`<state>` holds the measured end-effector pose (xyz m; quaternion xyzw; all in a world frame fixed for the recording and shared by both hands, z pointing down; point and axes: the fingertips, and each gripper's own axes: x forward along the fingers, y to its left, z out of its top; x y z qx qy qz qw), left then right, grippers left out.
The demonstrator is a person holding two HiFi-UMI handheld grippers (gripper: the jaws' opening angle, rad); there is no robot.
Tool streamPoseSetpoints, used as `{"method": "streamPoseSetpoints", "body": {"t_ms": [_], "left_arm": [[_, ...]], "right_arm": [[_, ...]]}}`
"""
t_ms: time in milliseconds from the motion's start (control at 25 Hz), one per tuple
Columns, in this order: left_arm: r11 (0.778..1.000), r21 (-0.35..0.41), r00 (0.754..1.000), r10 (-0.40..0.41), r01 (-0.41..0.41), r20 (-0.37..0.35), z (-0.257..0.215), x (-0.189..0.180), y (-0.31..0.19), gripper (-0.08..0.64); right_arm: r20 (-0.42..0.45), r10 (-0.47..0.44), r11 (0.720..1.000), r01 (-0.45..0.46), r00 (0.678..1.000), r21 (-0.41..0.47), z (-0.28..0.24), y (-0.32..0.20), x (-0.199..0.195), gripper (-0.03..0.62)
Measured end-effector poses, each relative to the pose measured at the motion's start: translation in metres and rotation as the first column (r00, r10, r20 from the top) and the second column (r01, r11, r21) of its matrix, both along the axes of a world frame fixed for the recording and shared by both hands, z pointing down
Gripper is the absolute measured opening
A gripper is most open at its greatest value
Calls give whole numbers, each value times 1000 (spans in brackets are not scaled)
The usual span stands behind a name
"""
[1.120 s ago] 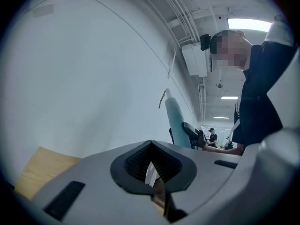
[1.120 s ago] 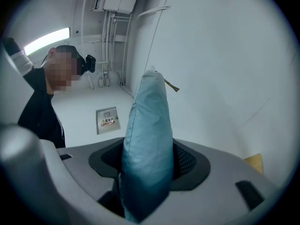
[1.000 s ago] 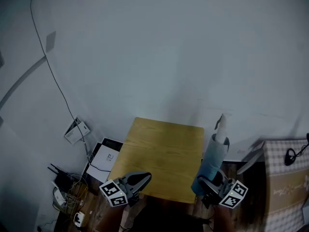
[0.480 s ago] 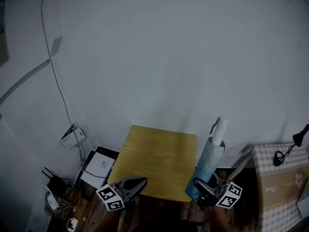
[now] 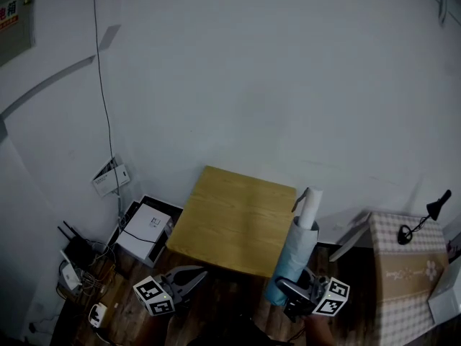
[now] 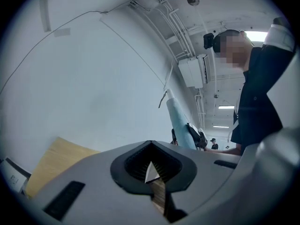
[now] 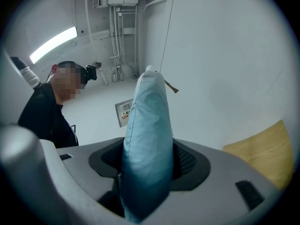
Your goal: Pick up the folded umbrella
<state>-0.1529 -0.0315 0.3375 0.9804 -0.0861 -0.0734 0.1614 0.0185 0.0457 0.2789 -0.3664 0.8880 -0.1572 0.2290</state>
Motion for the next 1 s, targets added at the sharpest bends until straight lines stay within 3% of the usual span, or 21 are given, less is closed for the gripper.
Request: {"method": "streamPoseSetpoints", "body": {"t_ms": [280,560,760,1000], "left_arm": [[1000,-14,1000,8,-8,-12,1,-20,41,11],[999,46,999,-21,22,-26,-28,-22,79,11],[998,65,1000,25,-25,7,-33,7,139,11],[996,22,995,81,-82,55,-18,34,215,11]], "right_arm": [[-18,-64,998,64,998,-18,9,41,-40,282],[-26,-110,991,111,994,76,-18,80,-45,282],[32,-135,984,130,990,121,-26,143,-27,282],[134,-94,994,87,986,59,13,211,-5,282]]}}
